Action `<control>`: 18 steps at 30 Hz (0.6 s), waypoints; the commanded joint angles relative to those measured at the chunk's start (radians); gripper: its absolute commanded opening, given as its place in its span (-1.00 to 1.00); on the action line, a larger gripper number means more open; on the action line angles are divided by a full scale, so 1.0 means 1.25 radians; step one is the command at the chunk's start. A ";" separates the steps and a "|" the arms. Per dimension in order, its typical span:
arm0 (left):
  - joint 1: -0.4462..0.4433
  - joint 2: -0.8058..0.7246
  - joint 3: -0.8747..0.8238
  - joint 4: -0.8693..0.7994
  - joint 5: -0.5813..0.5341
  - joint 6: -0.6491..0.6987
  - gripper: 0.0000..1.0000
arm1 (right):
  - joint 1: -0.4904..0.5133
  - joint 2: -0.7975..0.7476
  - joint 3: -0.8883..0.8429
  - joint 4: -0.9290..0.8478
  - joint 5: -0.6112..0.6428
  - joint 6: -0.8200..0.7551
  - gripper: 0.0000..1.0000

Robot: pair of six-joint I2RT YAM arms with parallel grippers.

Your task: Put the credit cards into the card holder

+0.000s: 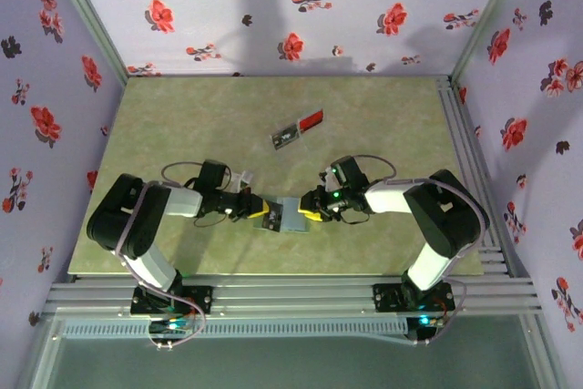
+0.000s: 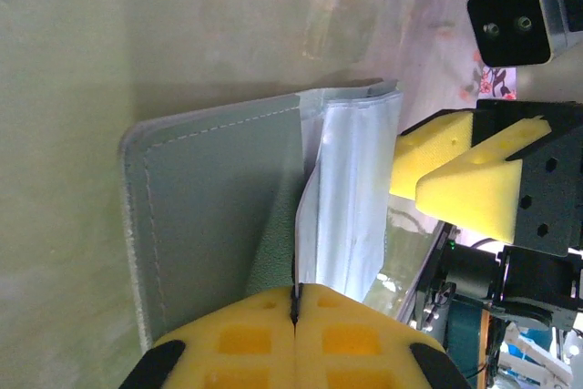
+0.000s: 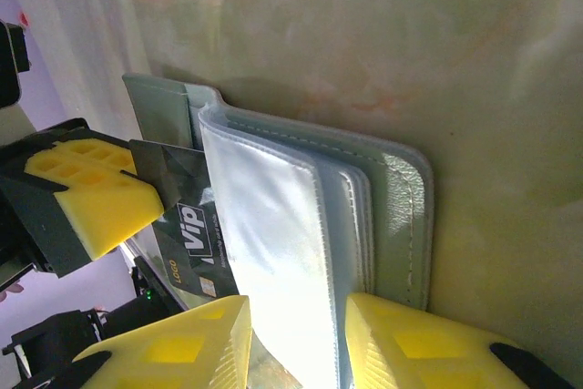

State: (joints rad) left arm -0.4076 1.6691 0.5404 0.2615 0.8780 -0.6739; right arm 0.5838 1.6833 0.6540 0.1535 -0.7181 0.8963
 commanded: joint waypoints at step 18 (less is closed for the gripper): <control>0.000 -0.064 -0.010 -0.001 -0.012 0.026 -1.00 | 0.000 0.055 -0.026 -0.063 0.027 -0.042 -0.39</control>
State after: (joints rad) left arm -0.4076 1.6012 0.5282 0.2821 0.8776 -0.6701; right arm 0.5755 1.6962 0.6533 0.1593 -0.7368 0.8715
